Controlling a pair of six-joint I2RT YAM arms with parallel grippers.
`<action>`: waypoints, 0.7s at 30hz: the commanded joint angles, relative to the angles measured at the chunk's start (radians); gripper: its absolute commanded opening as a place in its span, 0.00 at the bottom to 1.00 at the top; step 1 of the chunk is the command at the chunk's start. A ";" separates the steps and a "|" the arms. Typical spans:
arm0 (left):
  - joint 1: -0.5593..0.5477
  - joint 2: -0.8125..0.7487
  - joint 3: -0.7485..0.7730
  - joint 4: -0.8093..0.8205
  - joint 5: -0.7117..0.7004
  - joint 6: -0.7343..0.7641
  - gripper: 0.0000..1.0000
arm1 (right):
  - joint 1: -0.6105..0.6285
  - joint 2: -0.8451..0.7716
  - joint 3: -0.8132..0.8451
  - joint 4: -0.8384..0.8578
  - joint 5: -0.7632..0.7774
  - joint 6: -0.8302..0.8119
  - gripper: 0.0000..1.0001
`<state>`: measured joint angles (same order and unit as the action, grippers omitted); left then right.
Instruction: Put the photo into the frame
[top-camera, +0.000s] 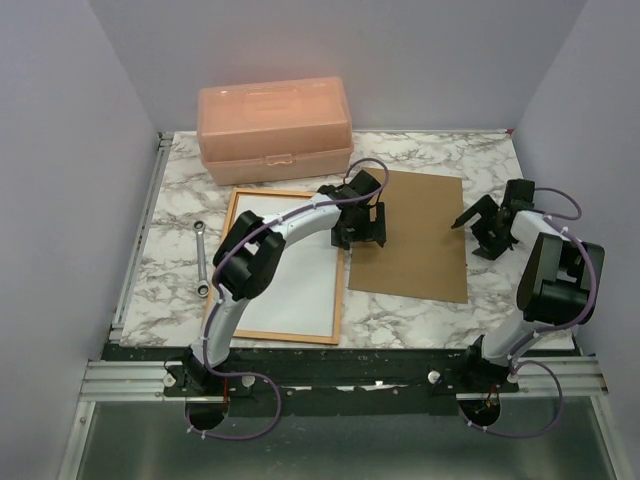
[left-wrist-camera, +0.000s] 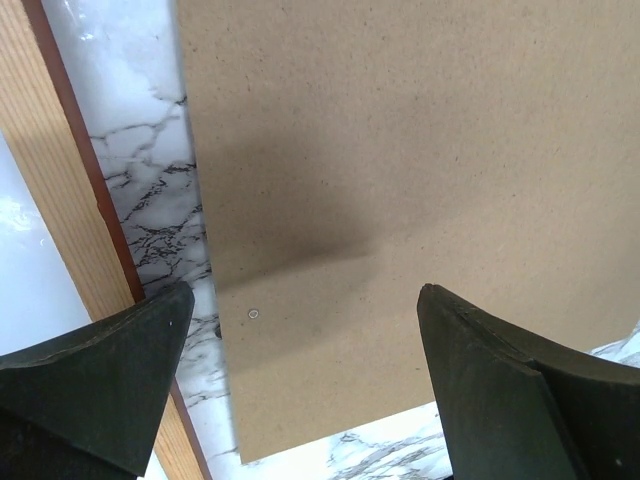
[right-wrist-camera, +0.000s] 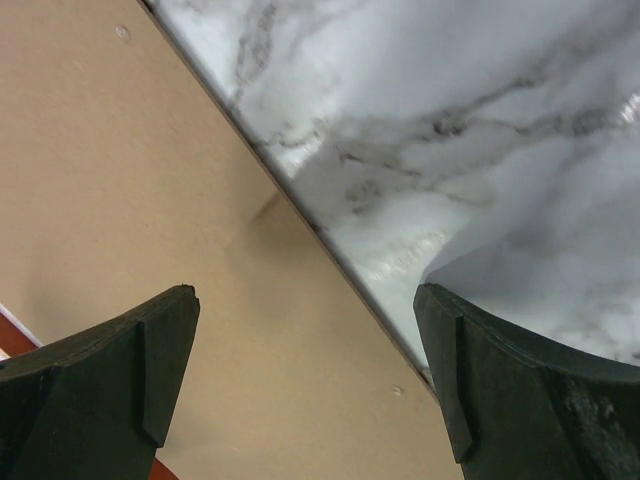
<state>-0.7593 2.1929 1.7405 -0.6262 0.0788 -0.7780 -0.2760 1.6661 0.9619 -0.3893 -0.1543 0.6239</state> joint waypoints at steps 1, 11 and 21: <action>0.011 0.074 0.033 -0.027 -0.008 -0.023 0.99 | 0.000 0.112 0.023 0.006 -0.049 -0.050 1.00; 0.003 0.079 0.027 0.064 0.115 -0.029 0.98 | 0.003 0.112 -0.098 0.081 -0.242 -0.057 0.97; -0.005 -0.065 -0.110 0.191 0.183 -0.035 0.98 | 0.003 0.052 -0.179 0.070 -0.193 -0.075 0.98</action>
<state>-0.7364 2.1742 1.6825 -0.4885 0.1783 -0.8005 -0.2947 1.6634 0.8734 -0.1600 -0.3710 0.5644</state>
